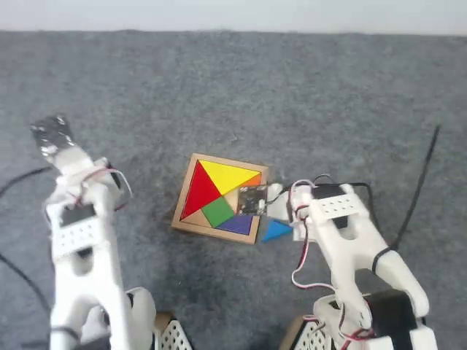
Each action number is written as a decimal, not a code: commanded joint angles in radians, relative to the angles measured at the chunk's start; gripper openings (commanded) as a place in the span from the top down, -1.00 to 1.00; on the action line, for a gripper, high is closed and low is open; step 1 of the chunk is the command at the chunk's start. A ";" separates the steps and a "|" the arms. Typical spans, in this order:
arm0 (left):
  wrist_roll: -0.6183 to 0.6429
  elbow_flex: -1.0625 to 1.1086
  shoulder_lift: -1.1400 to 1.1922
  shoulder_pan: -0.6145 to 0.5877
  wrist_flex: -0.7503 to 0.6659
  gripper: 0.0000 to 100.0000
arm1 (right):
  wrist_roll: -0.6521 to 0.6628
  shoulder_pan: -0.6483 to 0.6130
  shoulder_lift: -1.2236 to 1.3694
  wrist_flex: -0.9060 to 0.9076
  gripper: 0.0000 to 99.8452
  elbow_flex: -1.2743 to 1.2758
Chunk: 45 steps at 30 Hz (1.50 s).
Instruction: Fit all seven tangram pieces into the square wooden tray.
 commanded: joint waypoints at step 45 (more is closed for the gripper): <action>-0.281 0.518 -0.931 0.227 -0.052 0.93 | -2.326 -0.206 0.214 -0.117 0.85 -0.210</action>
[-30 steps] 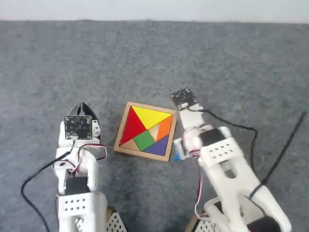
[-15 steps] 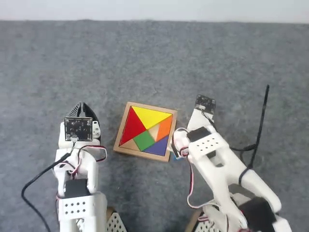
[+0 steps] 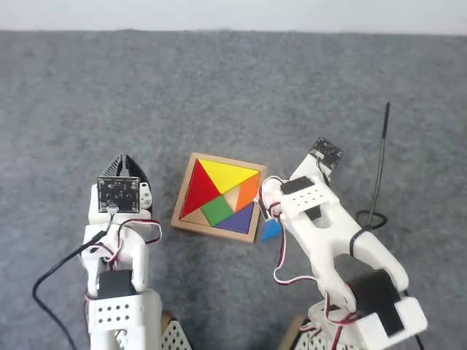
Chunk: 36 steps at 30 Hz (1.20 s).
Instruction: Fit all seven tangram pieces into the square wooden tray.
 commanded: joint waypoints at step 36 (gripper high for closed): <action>-0.015 -0.007 -0.021 0.003 0.003 0.93 | 0.077 -0.128 0.228 0.366 0.70 -0.316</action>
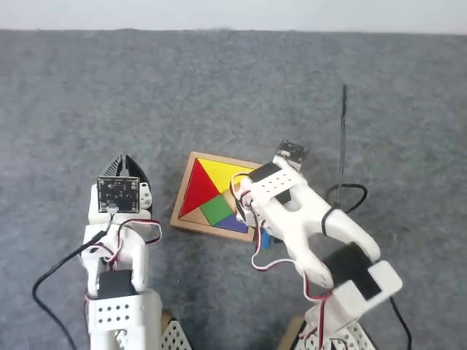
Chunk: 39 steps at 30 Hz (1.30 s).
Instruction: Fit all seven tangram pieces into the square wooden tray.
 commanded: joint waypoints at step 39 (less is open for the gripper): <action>-0.017 -0.007 -0.021 0.003 0.003 0.93 | 0.196 0.125 0.012 0.364 0.97 -0.209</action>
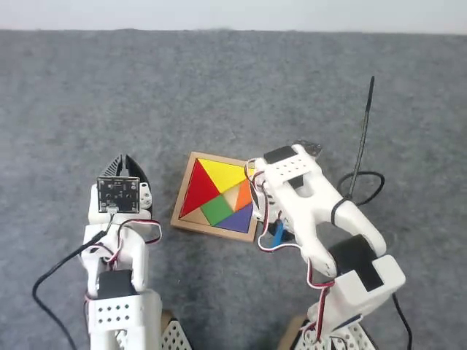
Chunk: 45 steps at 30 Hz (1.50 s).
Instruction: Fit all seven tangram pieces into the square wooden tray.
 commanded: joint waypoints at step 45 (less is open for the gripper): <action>-0.018 -0.007 -0.029 0.003 0.026 0.93 | 0.634 -0.168 0.004 -0.691 0.97 -0.072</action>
